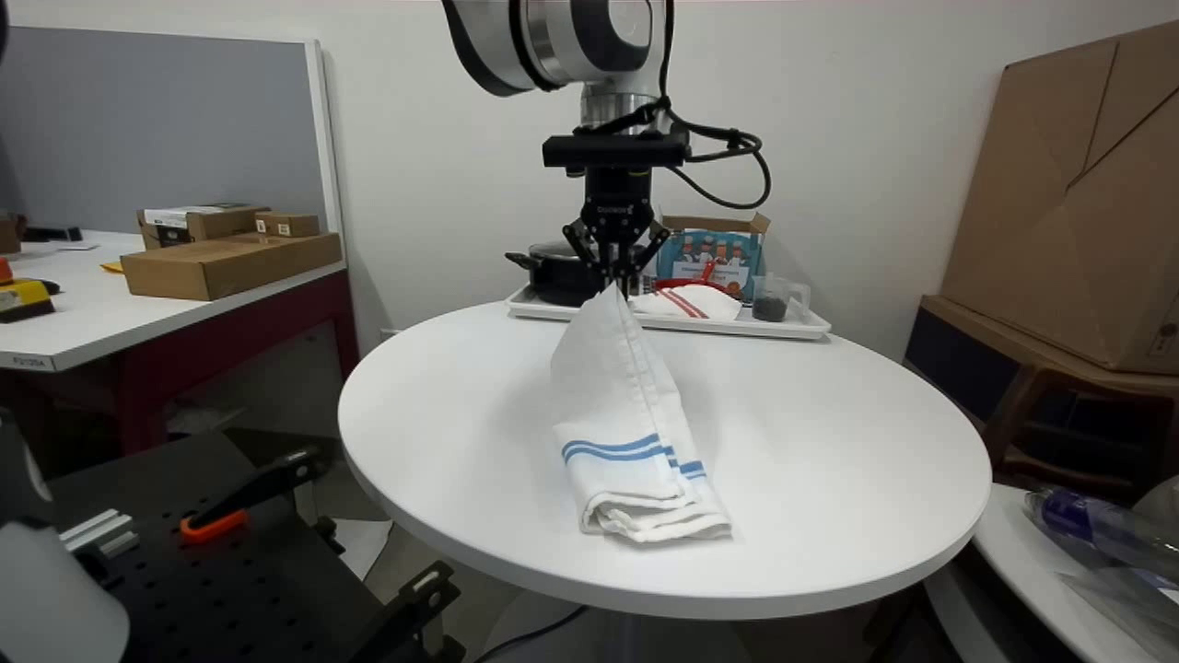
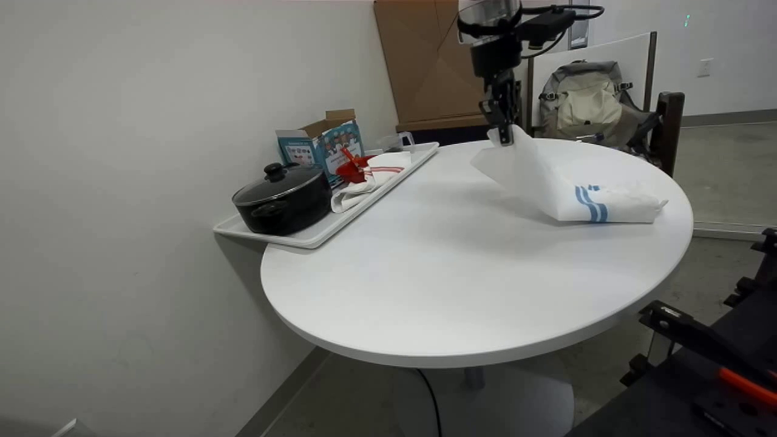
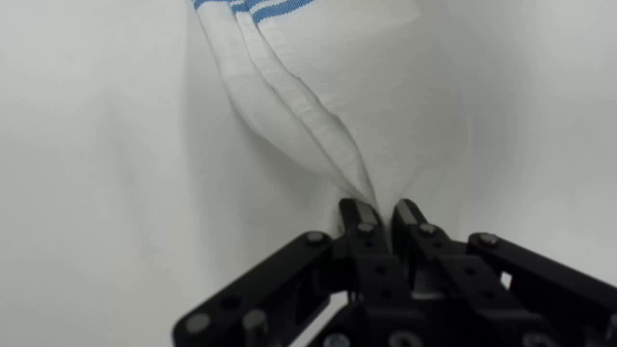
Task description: Fold the towel on the table
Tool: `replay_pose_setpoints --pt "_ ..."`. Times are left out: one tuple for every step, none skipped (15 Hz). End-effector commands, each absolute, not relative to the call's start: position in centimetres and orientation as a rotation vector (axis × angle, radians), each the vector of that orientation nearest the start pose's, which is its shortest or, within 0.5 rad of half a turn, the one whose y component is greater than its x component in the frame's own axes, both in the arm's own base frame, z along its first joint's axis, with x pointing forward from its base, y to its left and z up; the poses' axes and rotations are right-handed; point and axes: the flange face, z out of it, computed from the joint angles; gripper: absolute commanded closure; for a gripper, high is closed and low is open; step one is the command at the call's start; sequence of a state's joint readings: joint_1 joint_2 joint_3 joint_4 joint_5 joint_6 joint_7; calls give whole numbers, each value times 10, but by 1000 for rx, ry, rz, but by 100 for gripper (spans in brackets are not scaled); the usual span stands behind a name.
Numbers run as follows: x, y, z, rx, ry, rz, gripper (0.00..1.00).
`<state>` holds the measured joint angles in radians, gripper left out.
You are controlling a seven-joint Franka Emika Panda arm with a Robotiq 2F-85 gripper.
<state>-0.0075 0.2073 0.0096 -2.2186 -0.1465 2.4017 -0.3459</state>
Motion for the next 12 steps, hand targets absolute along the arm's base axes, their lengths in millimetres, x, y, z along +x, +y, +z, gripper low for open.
replay_pose_setpoints --pt "587 28 286 -3155 -720 118 89" --pt "597 38 289 -3151 -723 125 90" --pt "605 45 291 -3151 -723 130 89" --pt "613 56 296 -3146 -732 130 90" --pt "620 63 298 -3142 -740 130 90" --pt "627 73 303 -3136 -753 131 90" --pt "632 79 306 -3131 -761 131 89" --pt "635 85 310 -3119 -785 128 89" --pt "636 88 312 -3111 -806 123 90" --pt "632 84 312 -3107 -850 107 90" --pt "628 83 311 -3100 -881 98 90" --pt "615 72 303 -3087 -937 93 90"
